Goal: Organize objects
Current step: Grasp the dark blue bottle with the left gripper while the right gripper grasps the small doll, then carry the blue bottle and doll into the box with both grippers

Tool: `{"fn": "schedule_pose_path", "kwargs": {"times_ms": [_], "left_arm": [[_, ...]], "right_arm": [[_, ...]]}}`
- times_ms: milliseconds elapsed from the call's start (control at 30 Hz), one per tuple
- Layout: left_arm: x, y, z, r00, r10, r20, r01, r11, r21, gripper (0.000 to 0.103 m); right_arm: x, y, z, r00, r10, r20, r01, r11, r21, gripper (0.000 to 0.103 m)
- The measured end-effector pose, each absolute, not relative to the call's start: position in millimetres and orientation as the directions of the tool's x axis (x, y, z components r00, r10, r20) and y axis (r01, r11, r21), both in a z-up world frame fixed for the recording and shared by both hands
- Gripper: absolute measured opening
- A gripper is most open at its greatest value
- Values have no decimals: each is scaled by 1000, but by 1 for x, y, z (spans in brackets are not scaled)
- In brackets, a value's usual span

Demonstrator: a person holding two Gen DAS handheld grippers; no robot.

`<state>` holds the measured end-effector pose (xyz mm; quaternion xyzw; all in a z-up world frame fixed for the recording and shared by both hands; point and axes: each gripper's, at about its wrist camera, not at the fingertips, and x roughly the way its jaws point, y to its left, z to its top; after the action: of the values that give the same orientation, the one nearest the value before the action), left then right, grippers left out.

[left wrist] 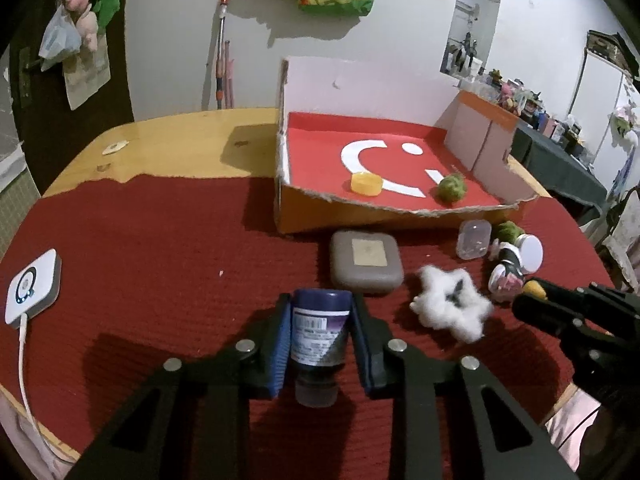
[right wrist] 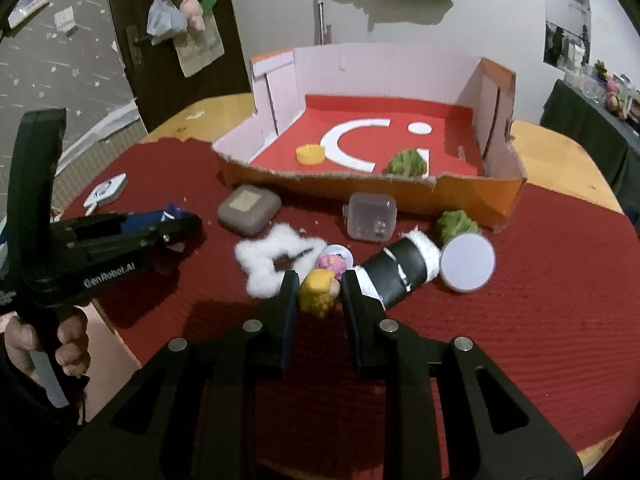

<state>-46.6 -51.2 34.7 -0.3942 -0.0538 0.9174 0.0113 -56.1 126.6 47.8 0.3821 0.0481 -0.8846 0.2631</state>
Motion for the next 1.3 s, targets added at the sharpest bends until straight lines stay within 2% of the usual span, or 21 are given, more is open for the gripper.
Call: {"fn": "schedule_pose_path", "kwargs": {"times_ms": [200, 767, 1300], "left_arm": [[-43, -46, 40, -700, 77, -710, 1, -994, -108, 29], [-41, -38, 45, -701, 94, -707, -27, -994, -105, 29], [-62, -27, 81, -747, 122, -653, -87, -992, -86, 29]], "right_arm": [[-52, 131, 61, -587, -446, -676, 503, -855, 126, 21], [-51, 129, 60, -576, -457, -677, 517, -846, 131, 21], [-65, 126, 85, -598, -470, -649, 536, -837, 112, 21]]}}
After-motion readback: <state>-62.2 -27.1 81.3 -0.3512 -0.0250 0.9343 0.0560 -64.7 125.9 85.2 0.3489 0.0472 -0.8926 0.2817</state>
